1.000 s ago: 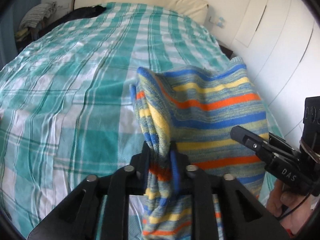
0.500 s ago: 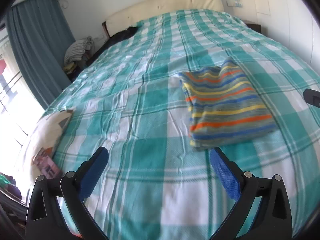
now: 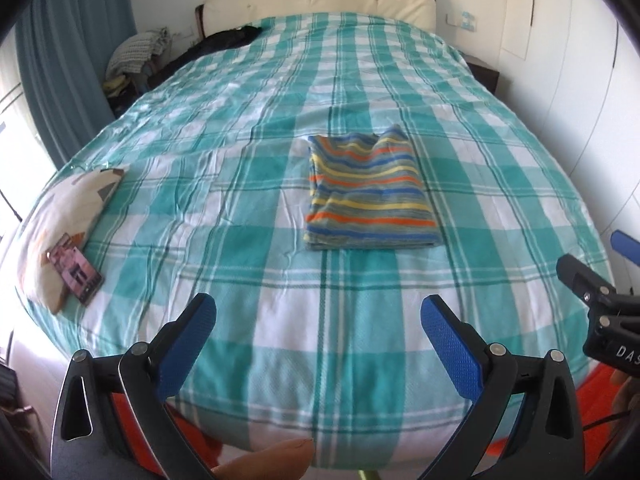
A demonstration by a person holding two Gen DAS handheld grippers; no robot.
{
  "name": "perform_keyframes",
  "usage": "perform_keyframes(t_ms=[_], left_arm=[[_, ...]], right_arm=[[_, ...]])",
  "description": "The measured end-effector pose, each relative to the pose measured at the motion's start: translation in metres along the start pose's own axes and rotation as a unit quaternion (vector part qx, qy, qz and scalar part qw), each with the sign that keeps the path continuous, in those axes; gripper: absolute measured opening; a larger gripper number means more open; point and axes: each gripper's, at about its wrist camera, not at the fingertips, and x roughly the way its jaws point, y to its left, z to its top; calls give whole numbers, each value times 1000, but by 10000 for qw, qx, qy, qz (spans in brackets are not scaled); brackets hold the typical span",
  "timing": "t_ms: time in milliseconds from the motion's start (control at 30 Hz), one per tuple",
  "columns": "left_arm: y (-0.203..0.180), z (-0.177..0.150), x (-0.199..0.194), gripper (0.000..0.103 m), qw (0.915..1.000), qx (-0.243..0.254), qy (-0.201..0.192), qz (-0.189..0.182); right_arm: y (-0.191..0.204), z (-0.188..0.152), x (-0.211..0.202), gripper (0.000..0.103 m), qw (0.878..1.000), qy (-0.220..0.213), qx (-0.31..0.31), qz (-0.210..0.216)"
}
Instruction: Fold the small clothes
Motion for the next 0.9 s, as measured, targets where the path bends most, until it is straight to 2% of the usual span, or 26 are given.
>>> perform_keyframes(t_ms=[267,600,900], left_arm=[[-4,-1,-22,103,9999,-55,-95,36],[-5,10,-31,102,9994,-66,-282,204],[-5,12,-36,102,9994,-49,-342,26]], right_arm=[[-6,-12,-27,102,9999,90,115,73],[7,-6,-48,102,9999,-128,31,52],[7,-5,-52,102,9999,-126,67,-14]])
